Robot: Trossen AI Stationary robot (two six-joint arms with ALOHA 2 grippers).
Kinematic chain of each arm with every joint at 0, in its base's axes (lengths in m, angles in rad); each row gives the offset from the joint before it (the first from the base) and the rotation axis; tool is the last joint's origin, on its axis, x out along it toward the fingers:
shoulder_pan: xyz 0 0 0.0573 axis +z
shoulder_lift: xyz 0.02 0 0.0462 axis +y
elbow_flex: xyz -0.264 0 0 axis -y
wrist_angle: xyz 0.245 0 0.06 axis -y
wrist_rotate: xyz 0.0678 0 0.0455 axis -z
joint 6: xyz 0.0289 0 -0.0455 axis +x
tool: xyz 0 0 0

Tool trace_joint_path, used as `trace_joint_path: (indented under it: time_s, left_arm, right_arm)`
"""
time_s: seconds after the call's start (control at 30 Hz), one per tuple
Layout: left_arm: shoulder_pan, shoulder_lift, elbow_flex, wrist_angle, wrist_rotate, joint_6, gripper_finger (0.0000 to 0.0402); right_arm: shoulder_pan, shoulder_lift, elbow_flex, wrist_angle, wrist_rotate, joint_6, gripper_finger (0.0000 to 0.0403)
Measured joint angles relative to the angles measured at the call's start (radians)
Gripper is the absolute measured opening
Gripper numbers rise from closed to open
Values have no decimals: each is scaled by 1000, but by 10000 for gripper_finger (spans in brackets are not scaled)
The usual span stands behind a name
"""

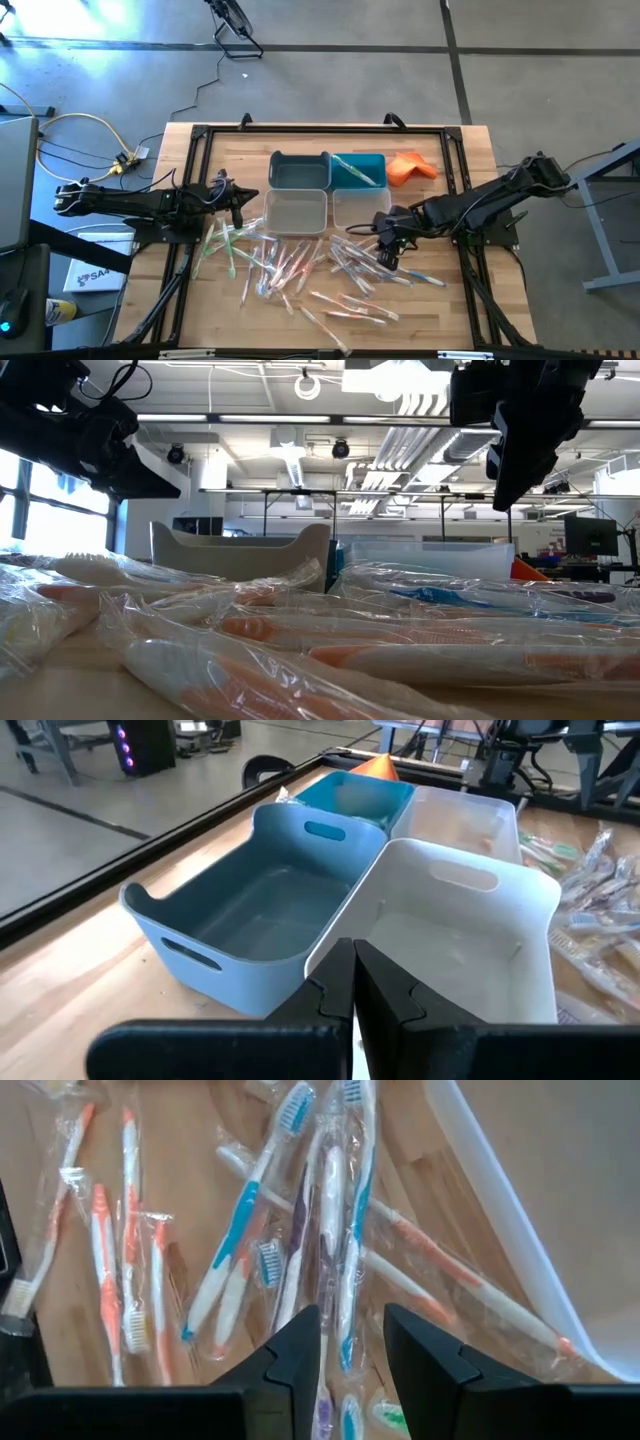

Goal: Pick & Place Toothbrushes
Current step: Put the purple toothbrush into the transparent bin

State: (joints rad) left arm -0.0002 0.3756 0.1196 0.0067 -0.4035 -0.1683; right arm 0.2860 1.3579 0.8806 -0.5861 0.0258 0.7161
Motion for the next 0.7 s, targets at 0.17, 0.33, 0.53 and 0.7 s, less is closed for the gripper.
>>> trace_joint_path:
  time_s: [0.17, 0.33, 0.53, 0.7]
  left_arm:
    - [0, 0, 0, 0, 0, 6, 0]
    - [0, 0, 0, -1, 0, 4, 0]
    - [0, 0, 0, -2, -1, 4, 0]
    - [0, 0, 0, -2, 2, 3, 0]
  right_arm:
    - [0, 0, 0, 0, 27, -28, 106]
    - [0, 0, -1, 11, 28, -35, 105]
    - [9, 0, -1, 69, 59, -64, 105]
    - [9, 0, -1, 74, 57, -32, 105]
